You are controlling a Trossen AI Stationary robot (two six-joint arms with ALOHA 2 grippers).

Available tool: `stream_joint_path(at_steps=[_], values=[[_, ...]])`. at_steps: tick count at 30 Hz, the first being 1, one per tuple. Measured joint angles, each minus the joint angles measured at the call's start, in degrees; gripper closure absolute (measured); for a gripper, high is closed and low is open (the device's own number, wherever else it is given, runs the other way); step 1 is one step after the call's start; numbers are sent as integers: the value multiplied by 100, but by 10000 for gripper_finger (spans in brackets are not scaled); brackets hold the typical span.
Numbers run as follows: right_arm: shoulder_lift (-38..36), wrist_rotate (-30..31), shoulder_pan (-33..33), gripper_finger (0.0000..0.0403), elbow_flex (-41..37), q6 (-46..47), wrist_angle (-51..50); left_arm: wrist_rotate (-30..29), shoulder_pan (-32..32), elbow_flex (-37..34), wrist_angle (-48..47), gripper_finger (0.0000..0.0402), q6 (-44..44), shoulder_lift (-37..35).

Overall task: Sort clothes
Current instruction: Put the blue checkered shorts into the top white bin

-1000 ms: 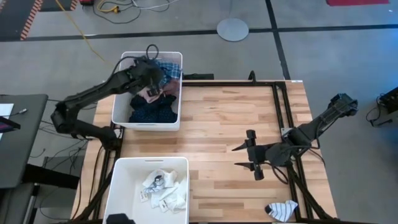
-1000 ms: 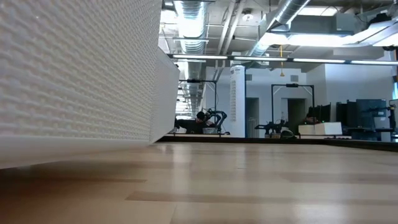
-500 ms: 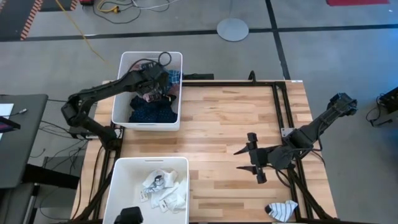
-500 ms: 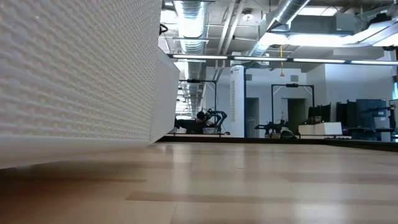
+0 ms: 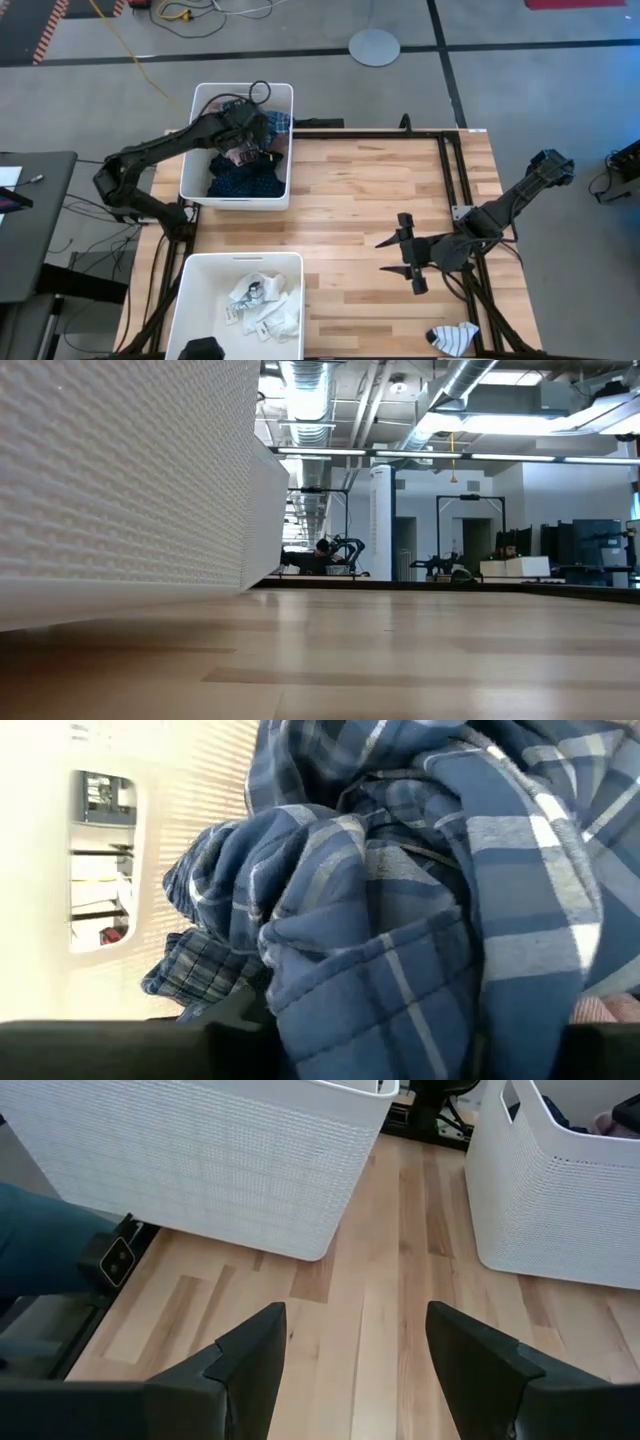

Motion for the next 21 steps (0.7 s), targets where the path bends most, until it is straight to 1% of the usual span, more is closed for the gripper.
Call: stream_joint_path(at_steps=[4, 7, 10, 14, 17, 21], values=[[0, 0, 0, 148, 0, 2, -1, 63, 0, -2, 22, 237, -20, -403], [0, 0, -3, 148, 0, 0, 1, 274, 0, -4, 12, 226, -110, -784], [0, 0, -40, 148, 0, -2, -1, 760, -2, -4, -39, 219, -241, -1209], [0, 0, -124, 148, 0, -4, 1, 1561, 0, -4, -275, 216, -470, -1650], [0, 0, -194, 148, 0, -49, 3, 1727, 46, -1, -669, 216, -655, -1702], [0, 0, -290, 148, 0, -68, 1, 2003, 195, 0, -1179, 216, -886, -1486]])
